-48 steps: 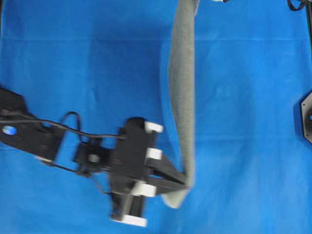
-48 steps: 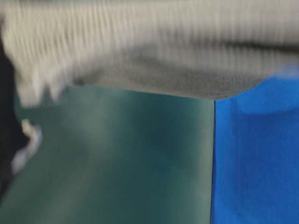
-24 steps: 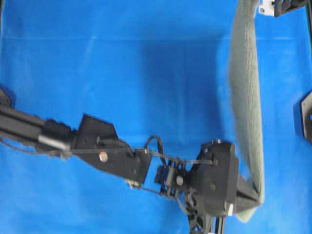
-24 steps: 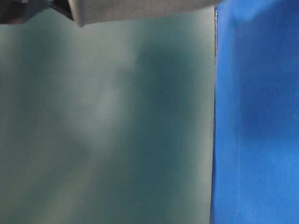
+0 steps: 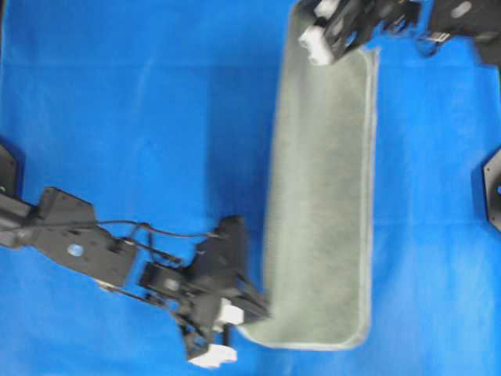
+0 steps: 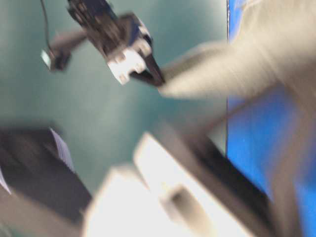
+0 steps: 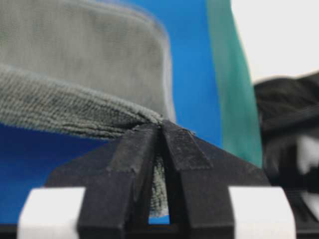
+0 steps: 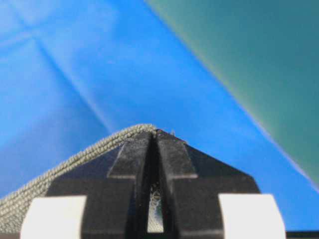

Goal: Fold a large towel.
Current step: 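Lay the towel lengthwise on the table and release both grippers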

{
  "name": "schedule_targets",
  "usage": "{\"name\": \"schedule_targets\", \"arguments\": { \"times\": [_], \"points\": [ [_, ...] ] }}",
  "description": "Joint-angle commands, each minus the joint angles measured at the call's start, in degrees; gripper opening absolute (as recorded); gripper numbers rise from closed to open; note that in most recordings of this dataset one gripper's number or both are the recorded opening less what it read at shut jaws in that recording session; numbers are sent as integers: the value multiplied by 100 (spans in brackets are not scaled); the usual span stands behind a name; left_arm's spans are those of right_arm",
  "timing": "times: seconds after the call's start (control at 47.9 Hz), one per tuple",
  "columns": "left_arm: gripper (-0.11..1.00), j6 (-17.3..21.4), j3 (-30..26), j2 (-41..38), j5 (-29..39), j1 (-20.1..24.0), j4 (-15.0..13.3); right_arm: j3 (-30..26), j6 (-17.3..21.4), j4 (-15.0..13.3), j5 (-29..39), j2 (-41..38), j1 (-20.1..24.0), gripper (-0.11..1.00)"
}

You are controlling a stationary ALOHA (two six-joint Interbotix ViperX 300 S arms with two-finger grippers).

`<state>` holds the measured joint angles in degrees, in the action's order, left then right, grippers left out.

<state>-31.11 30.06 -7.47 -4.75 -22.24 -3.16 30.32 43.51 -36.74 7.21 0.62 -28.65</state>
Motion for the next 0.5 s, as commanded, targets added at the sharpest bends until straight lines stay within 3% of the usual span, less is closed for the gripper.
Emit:
{"name": "schedule_targets", "arguments": {
  "times": [0.0,0.104,0.418,0.481],
  "points": [
    [3,-185,378,325,-308,-272,18,-404,-9,-62,-105,-246,18,3],
    [3,-237,677,387,-413,-272,18,-659,-9,-255,-141,-536,176,3],
    [3,-132,765,422,-396,-53,105,-791,-9,-765,-132,-668,281,3],
    [10,-62,756,422,-396,-18,105,-765,-9,-879,-79,-659,281,3]
  ]
}}
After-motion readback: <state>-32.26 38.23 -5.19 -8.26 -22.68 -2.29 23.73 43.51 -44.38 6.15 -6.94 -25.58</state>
